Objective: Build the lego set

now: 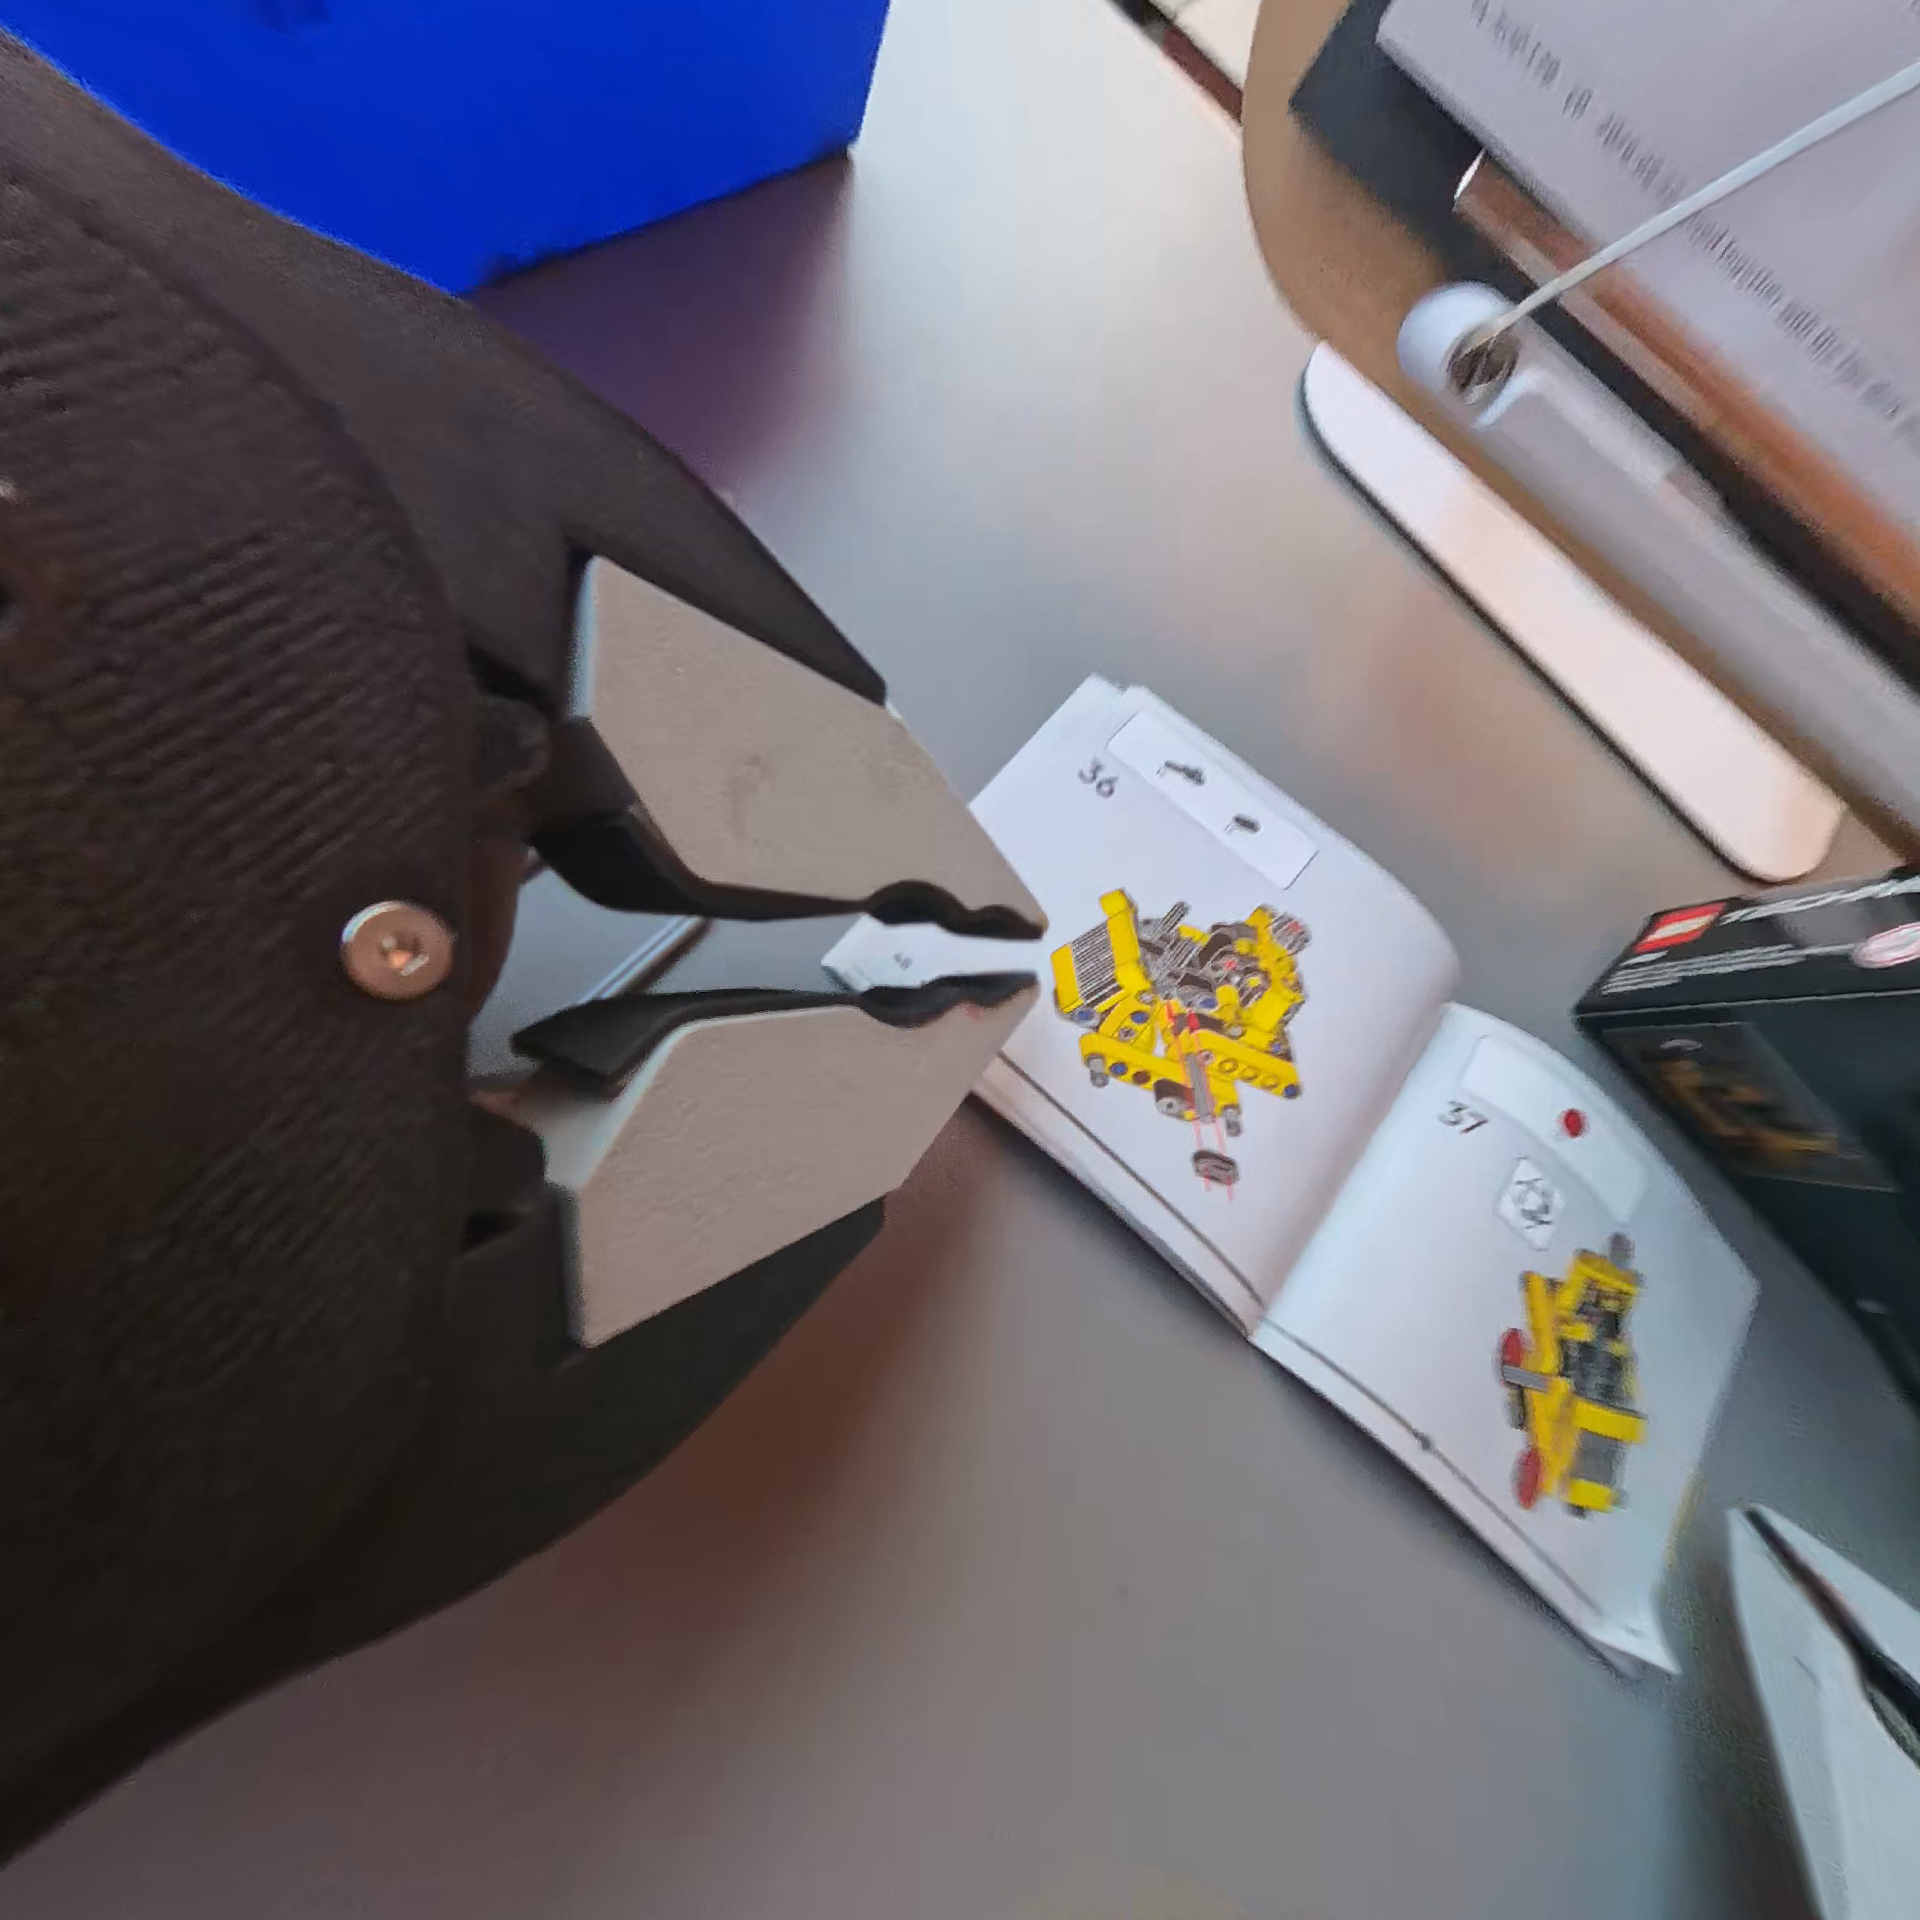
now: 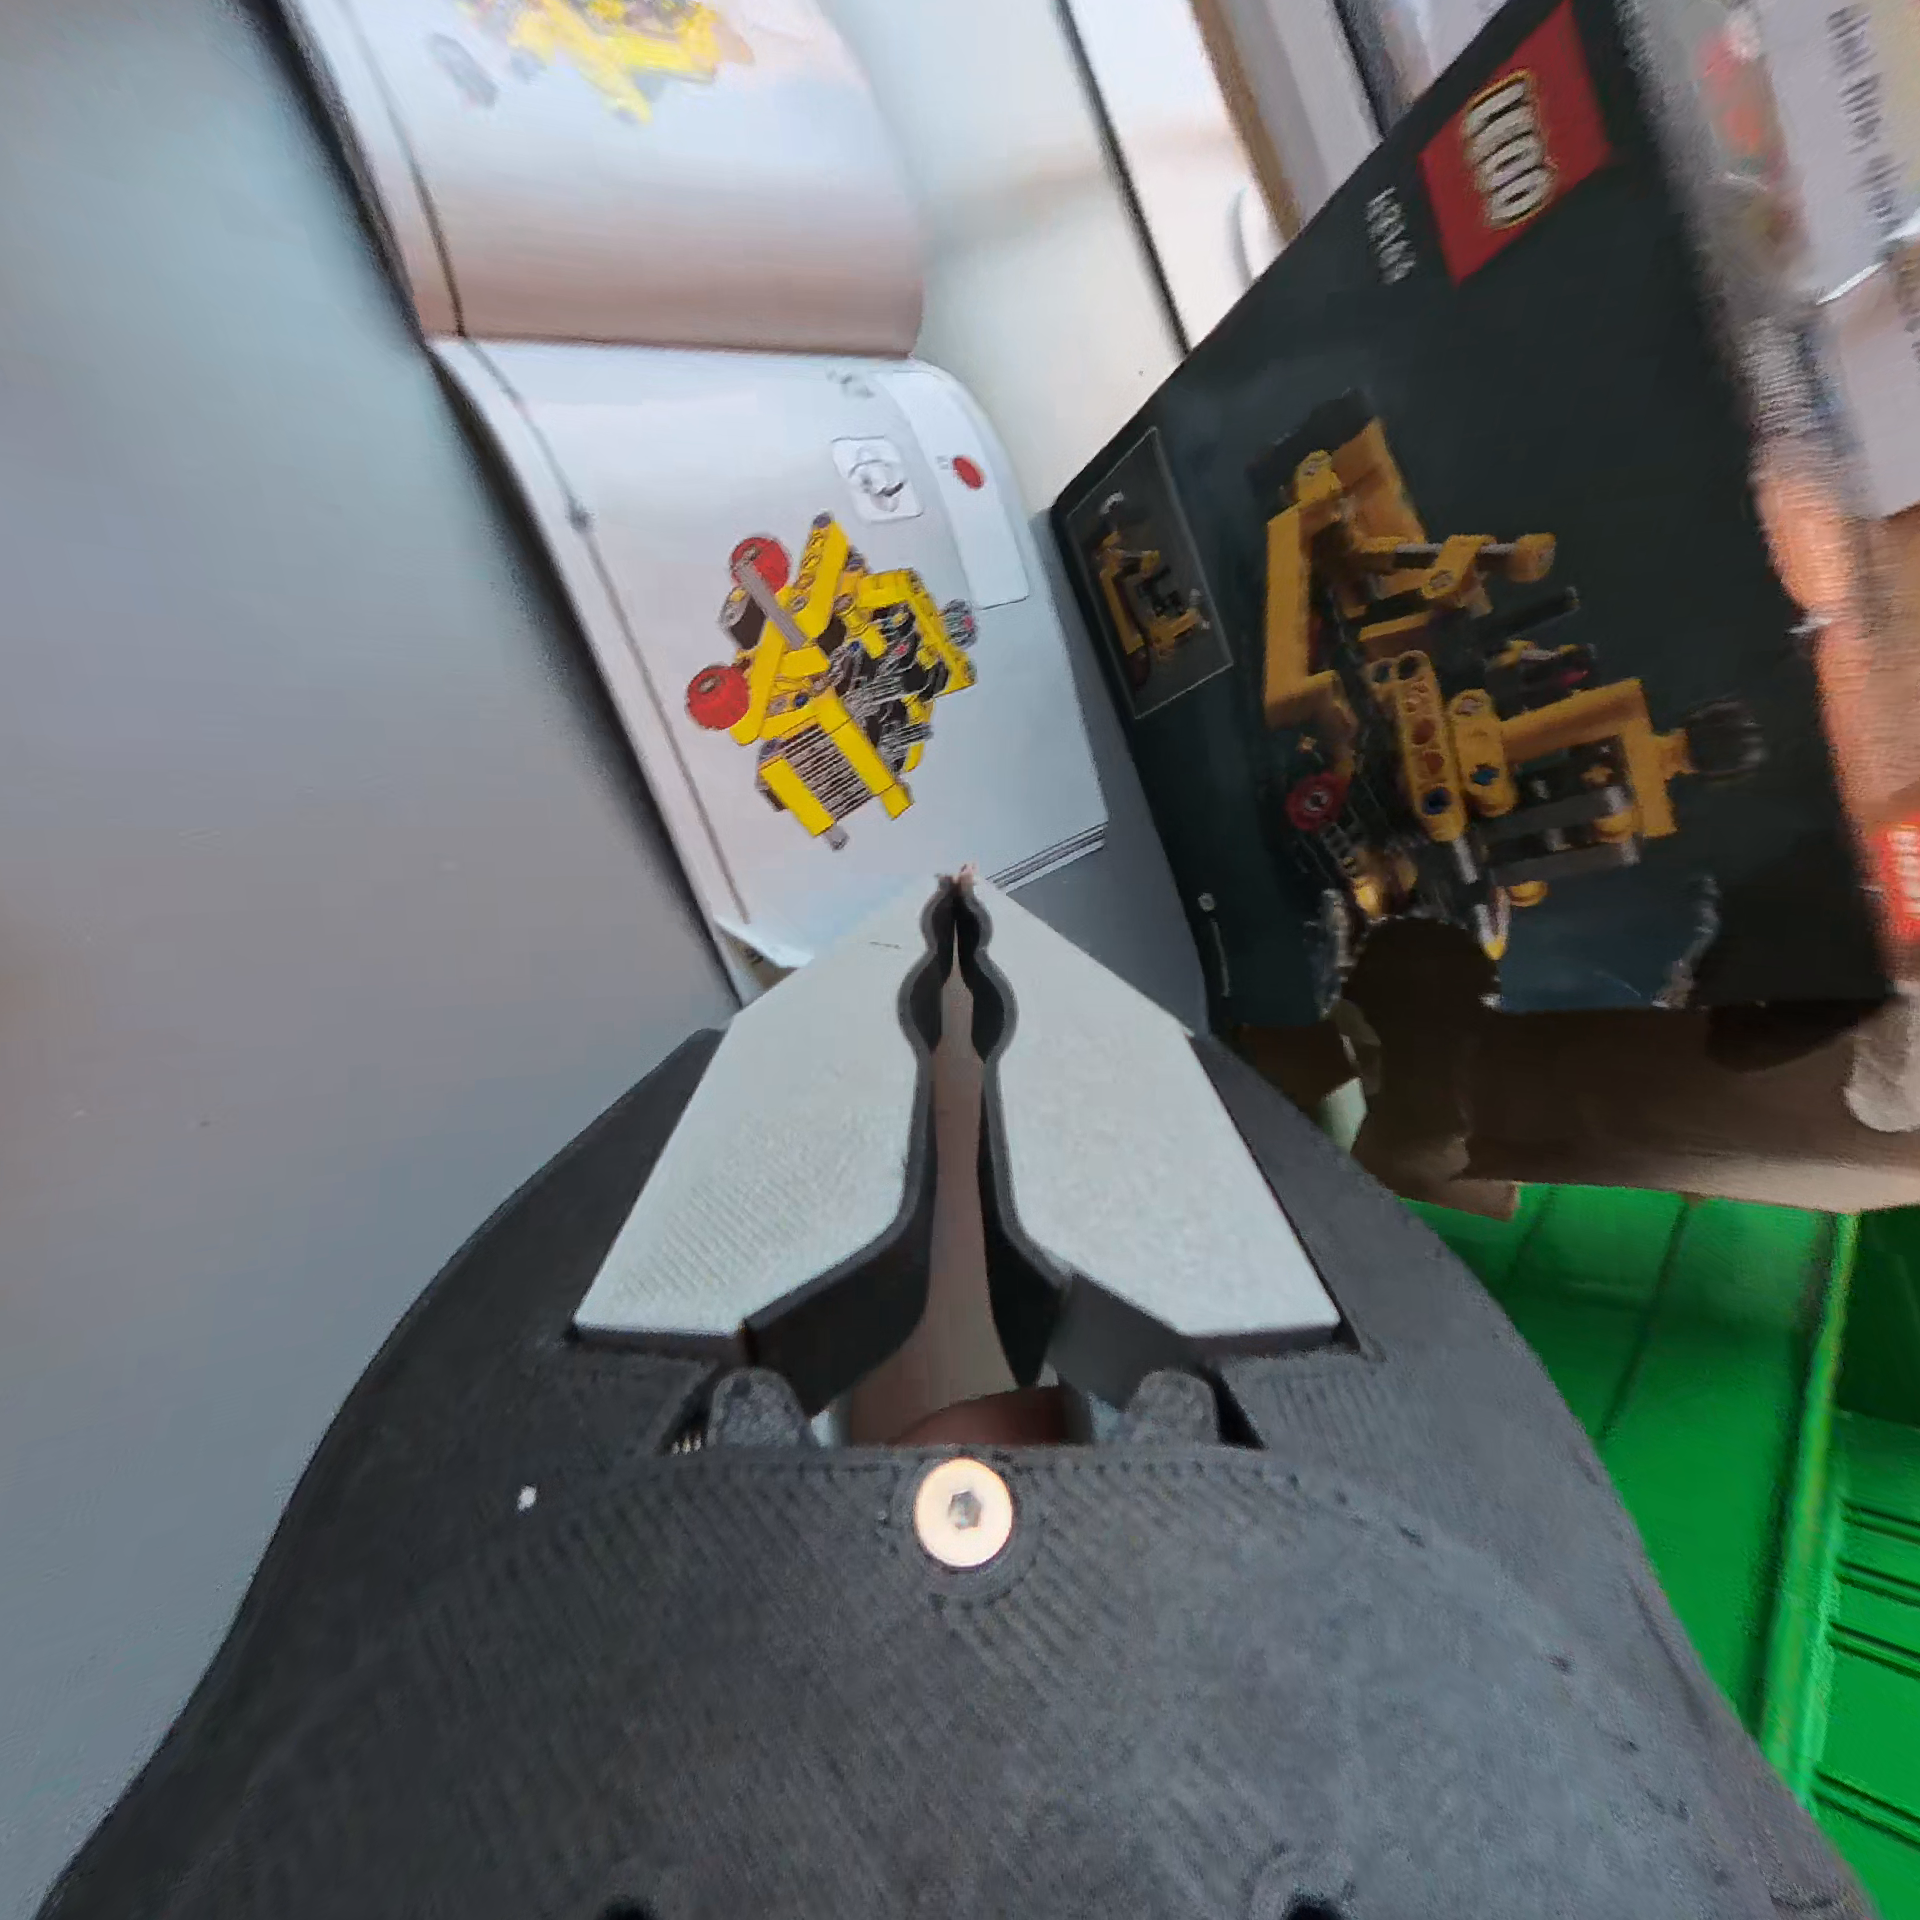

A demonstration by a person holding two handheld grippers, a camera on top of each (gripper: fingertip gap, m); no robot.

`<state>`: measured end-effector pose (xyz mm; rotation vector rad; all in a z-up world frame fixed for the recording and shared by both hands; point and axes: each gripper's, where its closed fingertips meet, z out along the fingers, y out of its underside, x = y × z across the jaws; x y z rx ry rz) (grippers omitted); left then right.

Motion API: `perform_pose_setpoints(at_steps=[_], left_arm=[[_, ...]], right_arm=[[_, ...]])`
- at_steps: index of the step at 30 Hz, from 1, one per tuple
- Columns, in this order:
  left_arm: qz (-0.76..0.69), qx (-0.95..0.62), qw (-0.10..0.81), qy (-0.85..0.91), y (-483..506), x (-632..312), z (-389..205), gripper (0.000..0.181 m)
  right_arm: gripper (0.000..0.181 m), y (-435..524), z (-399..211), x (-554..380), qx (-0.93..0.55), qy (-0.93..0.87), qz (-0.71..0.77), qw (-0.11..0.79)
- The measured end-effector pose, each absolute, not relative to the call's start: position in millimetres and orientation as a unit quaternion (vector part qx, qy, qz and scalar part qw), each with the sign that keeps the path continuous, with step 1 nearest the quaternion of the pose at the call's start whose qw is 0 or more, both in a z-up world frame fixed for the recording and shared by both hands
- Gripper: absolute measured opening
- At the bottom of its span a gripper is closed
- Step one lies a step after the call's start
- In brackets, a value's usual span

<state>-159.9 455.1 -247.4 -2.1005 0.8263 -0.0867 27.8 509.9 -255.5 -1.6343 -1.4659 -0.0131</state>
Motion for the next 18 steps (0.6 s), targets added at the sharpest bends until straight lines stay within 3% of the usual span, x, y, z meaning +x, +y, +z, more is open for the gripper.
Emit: perform_pose_setpoints(at_steps=[1, 9, 18], left_arm=[[-0.038, -0.834, 0.445, 0.323, 455, -162, -239, 0.007], [-0.081, -0.784, 0.558, 0.259, 438, -179, -189, 0.008], [-0.12, -0.775, 0.557, 0.273, 419, -173, -188, 0.013]], right_arm=[[0.0, 510, -246, 25, -0.661, -0.582, 0.006, 0.474], [0.0, 506, -181, 14, -0.639, -0.465, 0.117, 0.601], [0.0, 492, -200, -13, -0.63, -0.479, 0.203, 0.576]])
